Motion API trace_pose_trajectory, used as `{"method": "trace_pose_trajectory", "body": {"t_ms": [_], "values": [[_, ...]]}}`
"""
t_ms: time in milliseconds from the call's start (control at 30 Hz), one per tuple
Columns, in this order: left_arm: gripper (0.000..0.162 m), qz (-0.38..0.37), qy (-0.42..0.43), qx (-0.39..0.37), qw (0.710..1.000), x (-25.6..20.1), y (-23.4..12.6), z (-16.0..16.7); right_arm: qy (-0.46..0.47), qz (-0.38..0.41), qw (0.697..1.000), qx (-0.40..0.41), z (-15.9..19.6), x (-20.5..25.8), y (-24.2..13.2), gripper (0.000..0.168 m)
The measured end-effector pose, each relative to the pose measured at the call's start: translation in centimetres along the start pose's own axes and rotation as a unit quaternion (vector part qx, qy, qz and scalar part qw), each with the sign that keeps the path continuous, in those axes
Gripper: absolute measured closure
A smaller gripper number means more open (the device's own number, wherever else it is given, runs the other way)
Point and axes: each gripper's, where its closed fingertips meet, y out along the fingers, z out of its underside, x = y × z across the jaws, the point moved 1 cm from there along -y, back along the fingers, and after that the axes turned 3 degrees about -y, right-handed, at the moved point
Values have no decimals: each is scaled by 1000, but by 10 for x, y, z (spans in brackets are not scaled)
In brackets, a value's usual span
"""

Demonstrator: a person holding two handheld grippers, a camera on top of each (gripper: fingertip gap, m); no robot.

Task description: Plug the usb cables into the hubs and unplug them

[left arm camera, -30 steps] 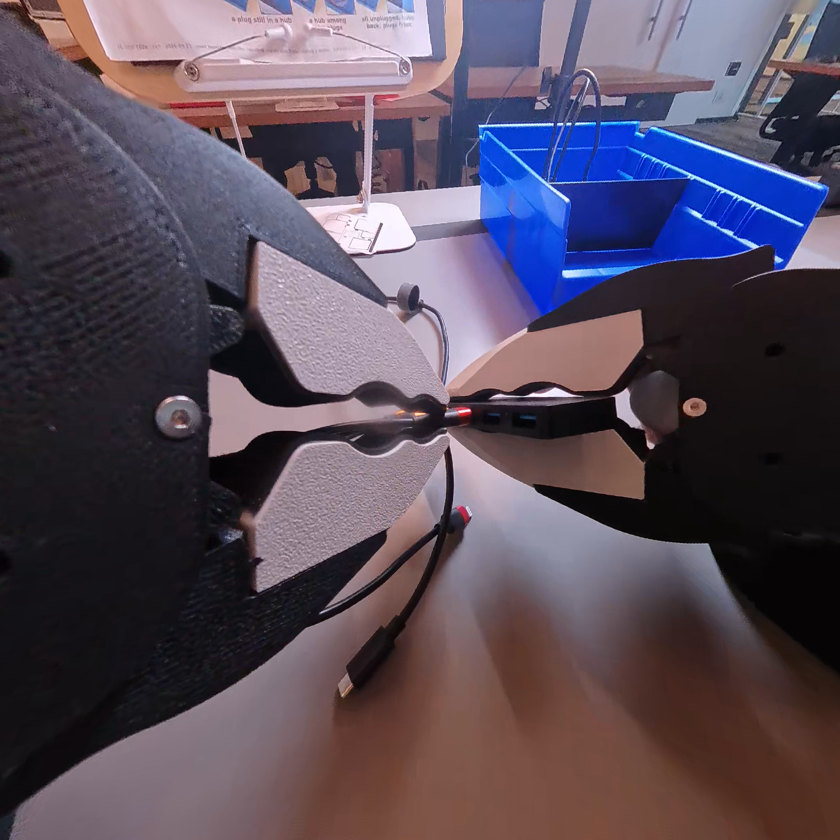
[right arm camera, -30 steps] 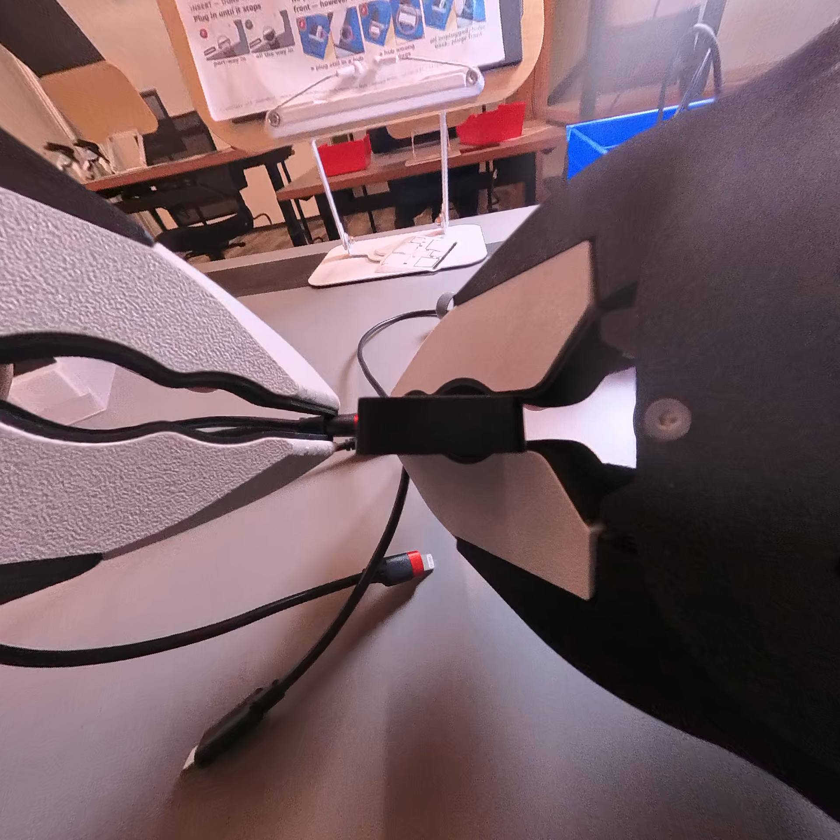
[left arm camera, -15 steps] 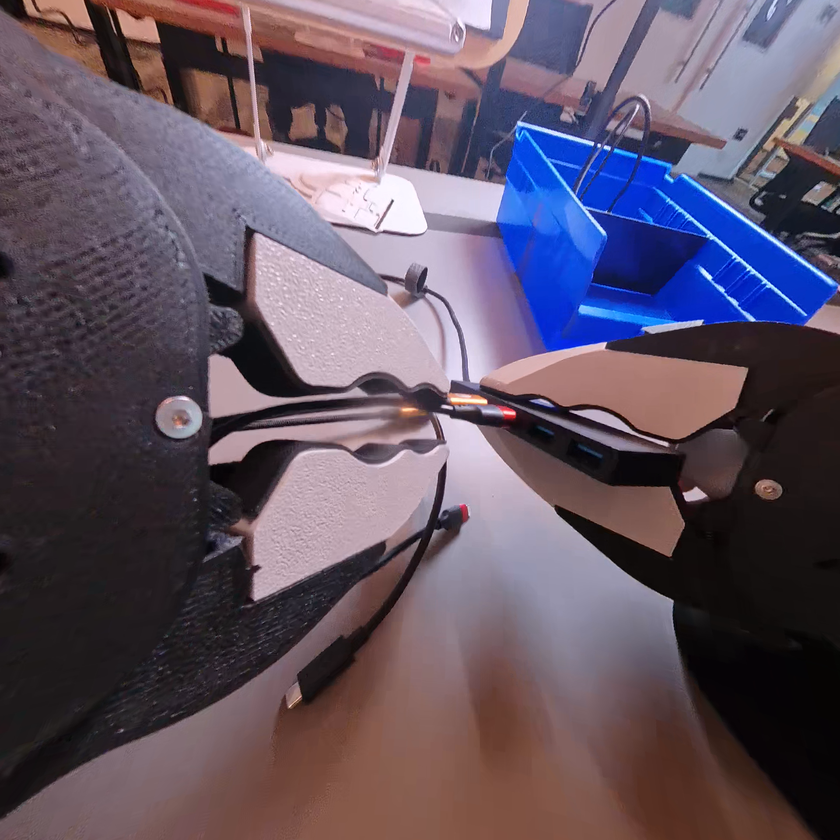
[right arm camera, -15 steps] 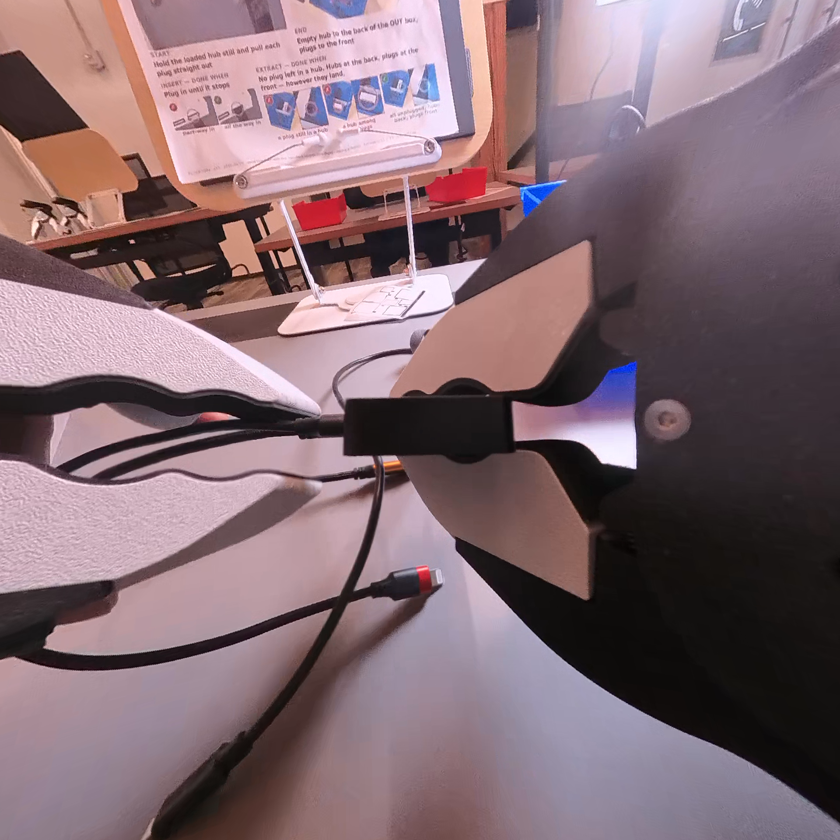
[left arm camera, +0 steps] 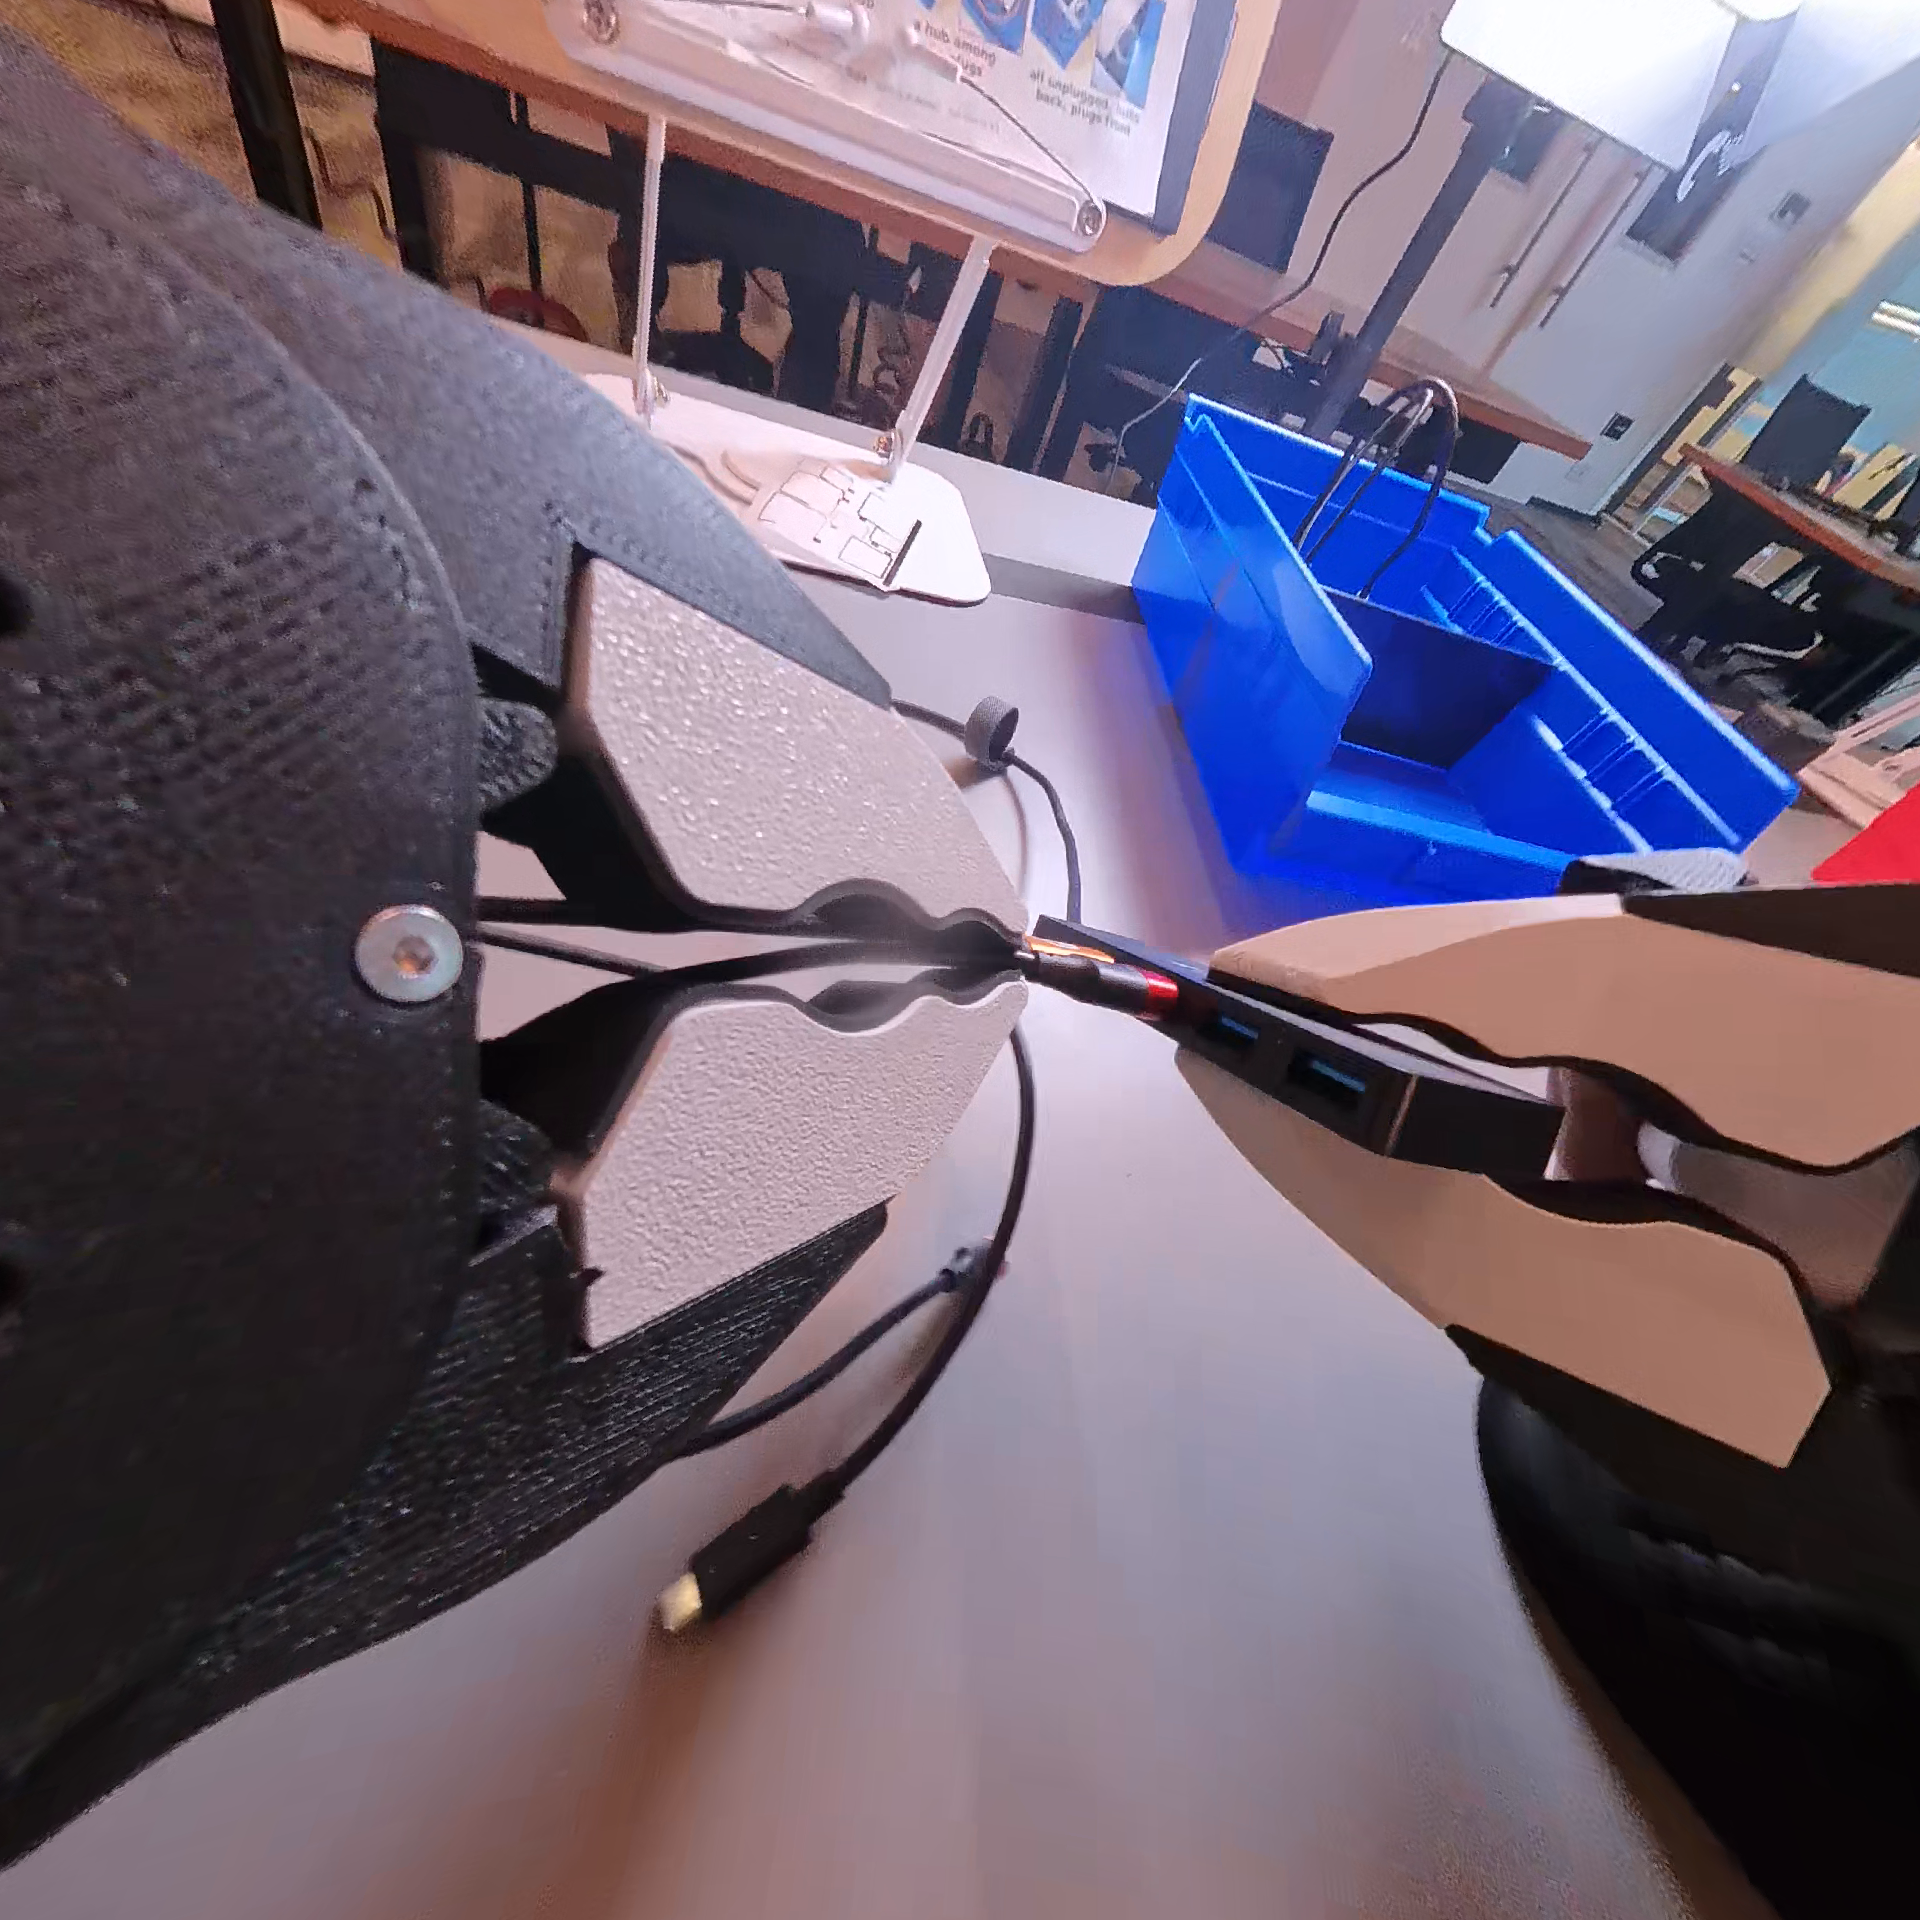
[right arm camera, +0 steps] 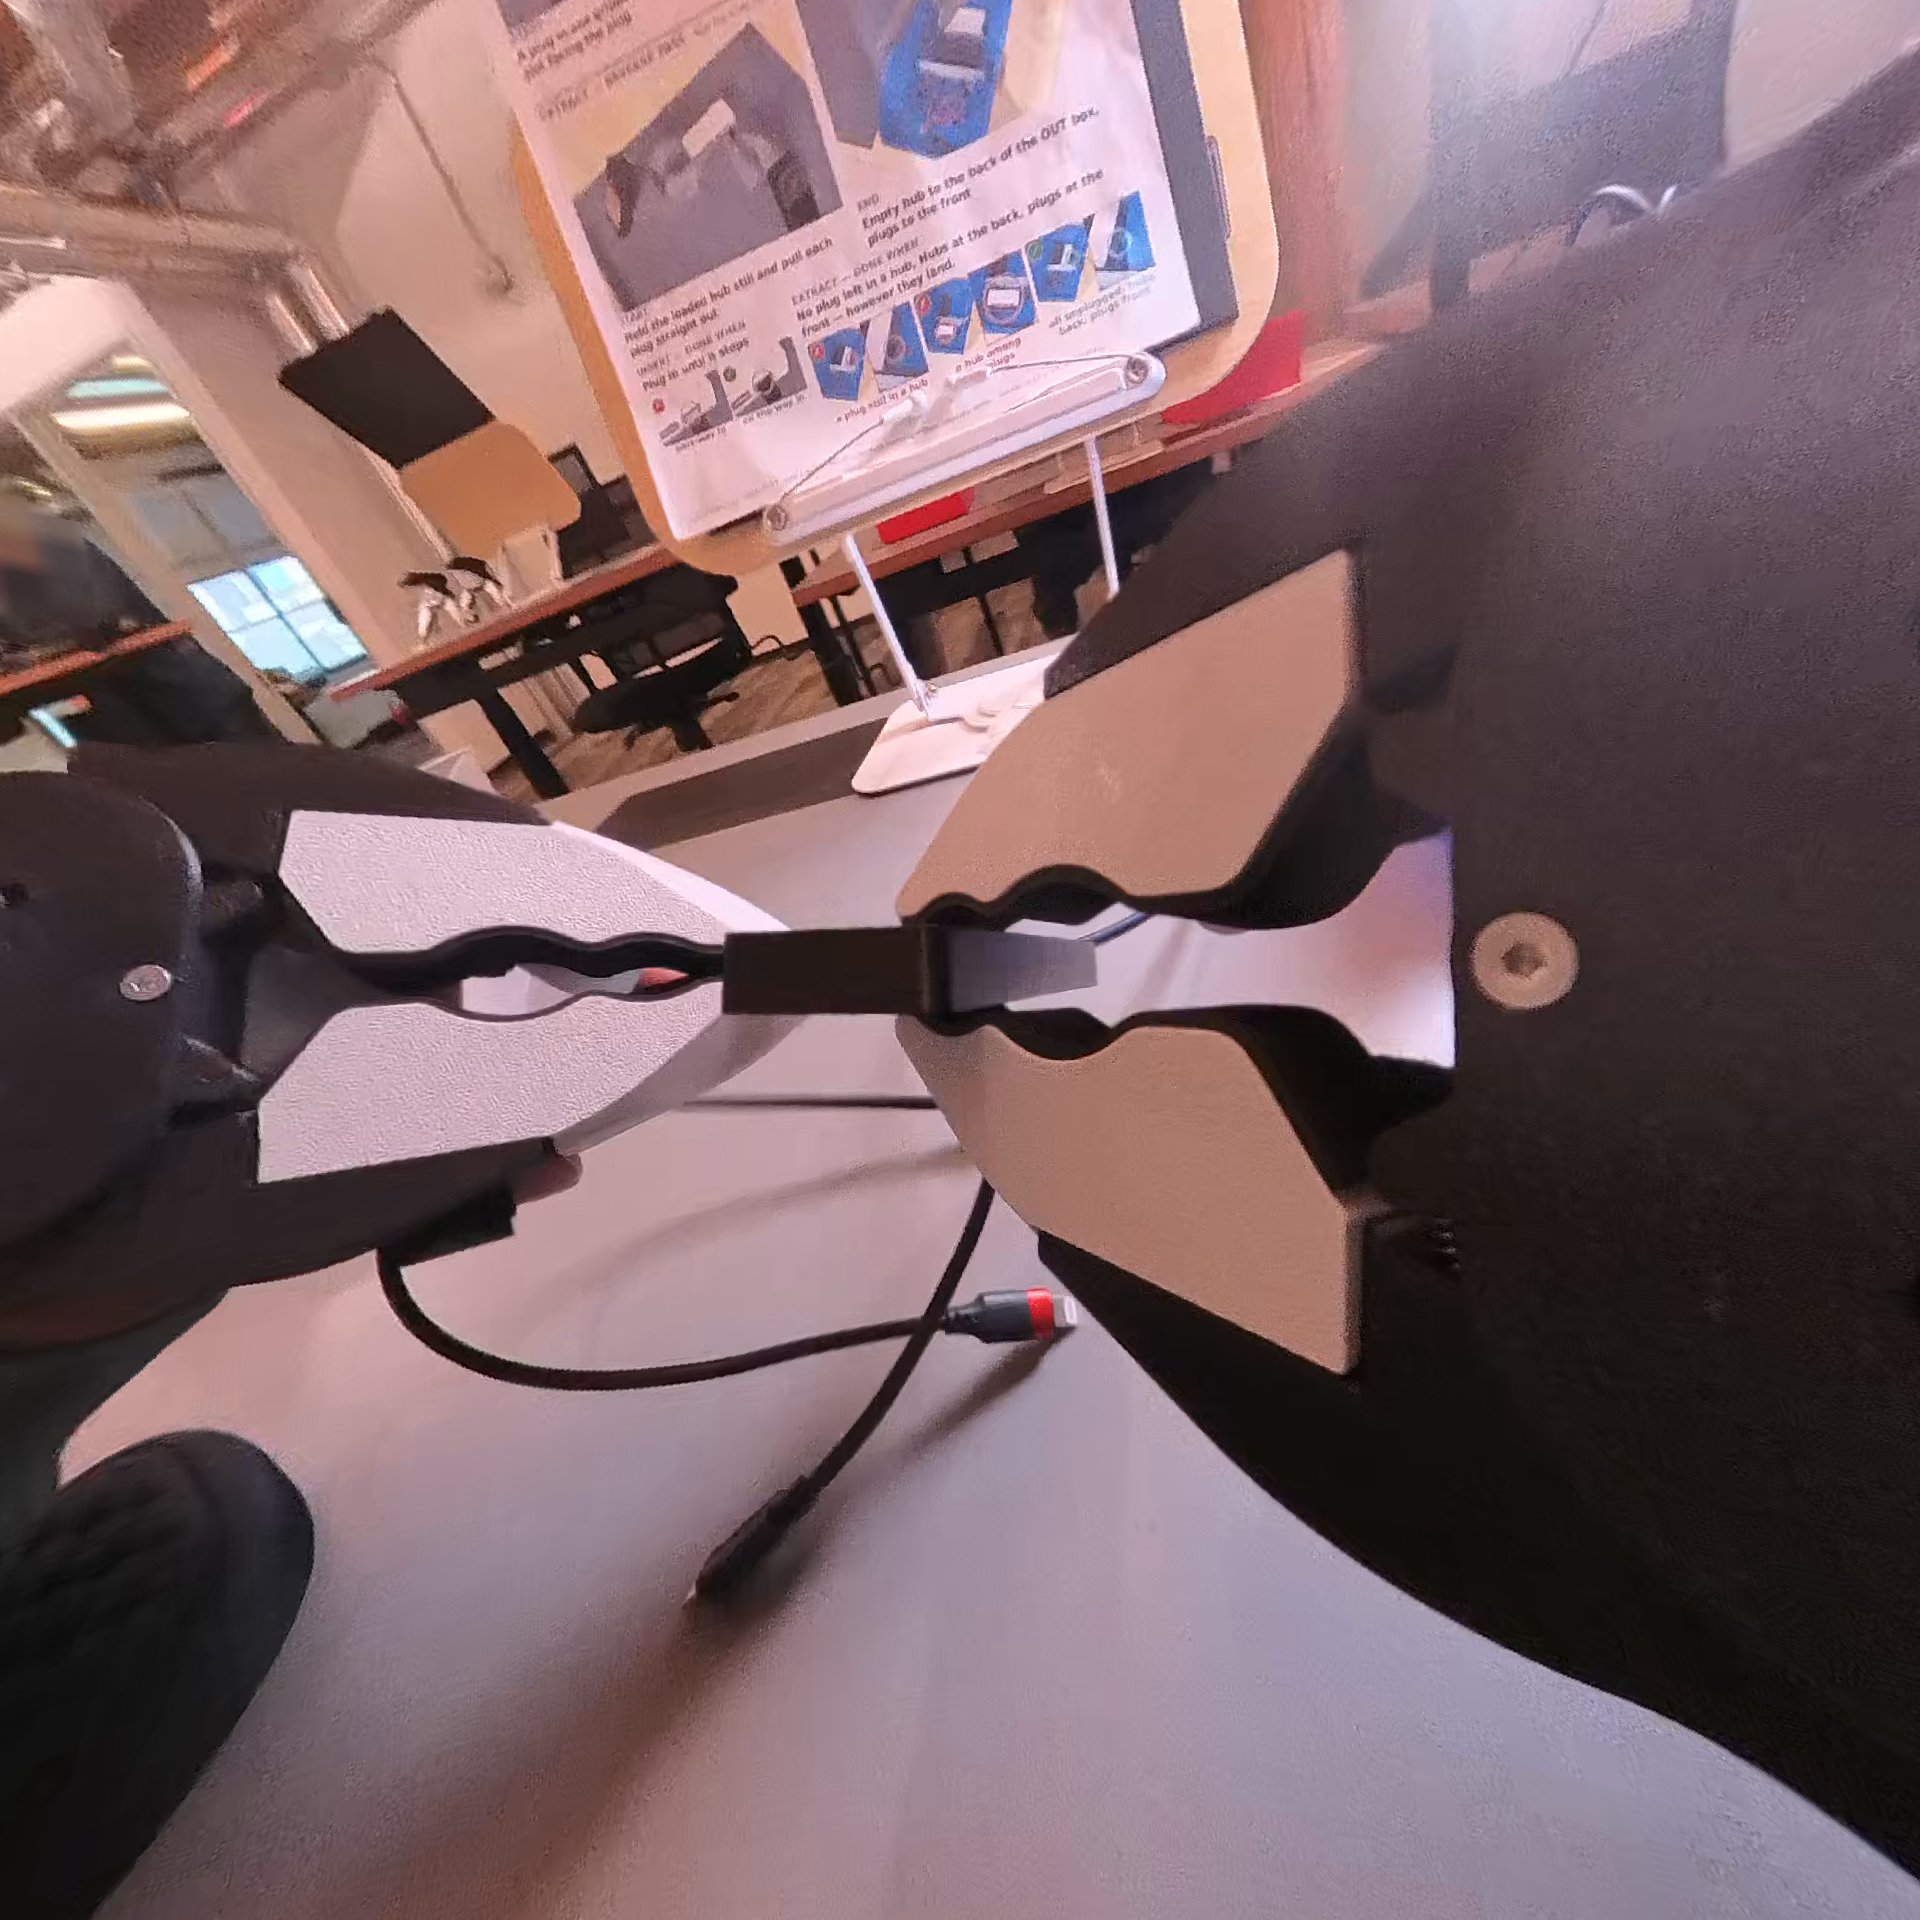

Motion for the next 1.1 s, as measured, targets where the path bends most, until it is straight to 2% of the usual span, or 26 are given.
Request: {"method": "trace_pose_trajectory", "body": {"t_ms": [67, 133, 233, 300, 433, 533, 667, 767, 867, 1000, 1100], "values": [[156, -16, -45, -36, 998, 9, -7, -6, 7, 5, 1000, 5, -4, -10, -3, 156], [146, -49, -94, -74, 992, 29, -19, -9, 16, 17, 1000, 16, -2, -29, -10, 156], [135, -103, -190, -157, 964, 61, -47, -7, 37, 45, 998, 30, 7, -71, -31, 156], [134, -144, -232, -187, 944, 77, -66, 6, 57, 70, 995, 50, 17, -108, -50, 156], [137, -159, -276, -176, 931, 79, -78, 42, 103, 131, 982, 91, 46, -201, -88, 156], [137, -140, -307, -154, 929, 68, -75, 61, 93, 182, 967, 155, 73, -268, -110, 156], [138, -124, -315, -138, 931, 61, -73, 71, 115, 186, 948, 233, 109, -321, -120, 156], [138, -113, -318, -139, 931, 59, -70, 72, 117, 195, 928, 296, 152, -338, -116, 156], [139, -104, -318, -129, 933, 55, -66, 75, 152, 178, 920, 313, 196, -334, -98, 156], [140, -94, -311, -112, 939, 49, -60, 79, 187, 145, 916, 324, 252, -306, -62, 156], [142, -90, -309, -100, 941, 47, -58, 82, 191, 81, 904, 375, 298, -271, -36, 156]]}}
